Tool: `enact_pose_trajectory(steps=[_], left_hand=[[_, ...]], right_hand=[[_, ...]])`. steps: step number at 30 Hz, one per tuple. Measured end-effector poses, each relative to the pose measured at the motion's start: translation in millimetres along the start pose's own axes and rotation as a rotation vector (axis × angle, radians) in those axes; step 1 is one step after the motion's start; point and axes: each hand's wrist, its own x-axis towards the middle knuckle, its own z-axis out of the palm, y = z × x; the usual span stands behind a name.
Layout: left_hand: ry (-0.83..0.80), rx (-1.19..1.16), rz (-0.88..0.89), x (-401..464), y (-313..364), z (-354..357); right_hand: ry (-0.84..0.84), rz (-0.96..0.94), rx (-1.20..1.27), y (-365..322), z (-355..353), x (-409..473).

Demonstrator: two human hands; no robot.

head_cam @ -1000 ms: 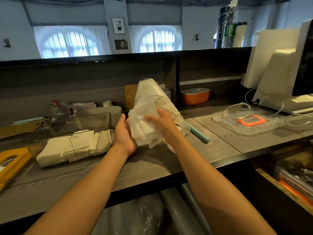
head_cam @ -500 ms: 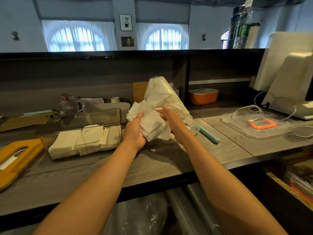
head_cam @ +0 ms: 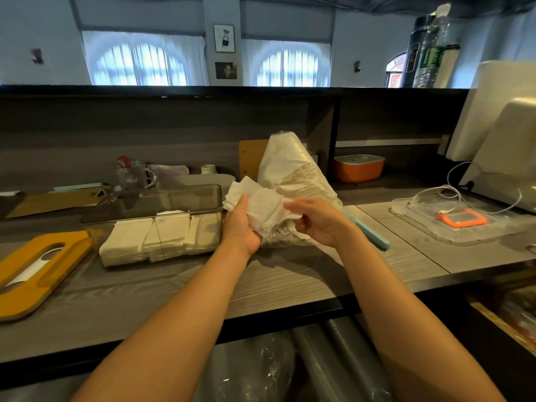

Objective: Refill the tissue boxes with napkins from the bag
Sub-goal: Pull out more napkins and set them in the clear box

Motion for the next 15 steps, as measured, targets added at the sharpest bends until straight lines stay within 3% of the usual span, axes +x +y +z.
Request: enact_pose_trajectory(steps=[3, 6, 10, 15], left_hand=[[0.014, -0.024, -0.020, -2, 1, 2], [0.049, -0.018, -0.041, 0, -1, 2], [0.017, 0.071, -0.049, 2, -6, 1], [-0.202, 0.156, -0.040, -15, -10, 8]], right_hand=[[0.216, 0.001, 0.179, -2, -6, 0], [0.311, -0.152, 0.300, -6, -7, -4], [0.233, -0.376, 0.419, -11, -5, -9], [0.138, -0.393, 0.402, -11, 4, -8]])
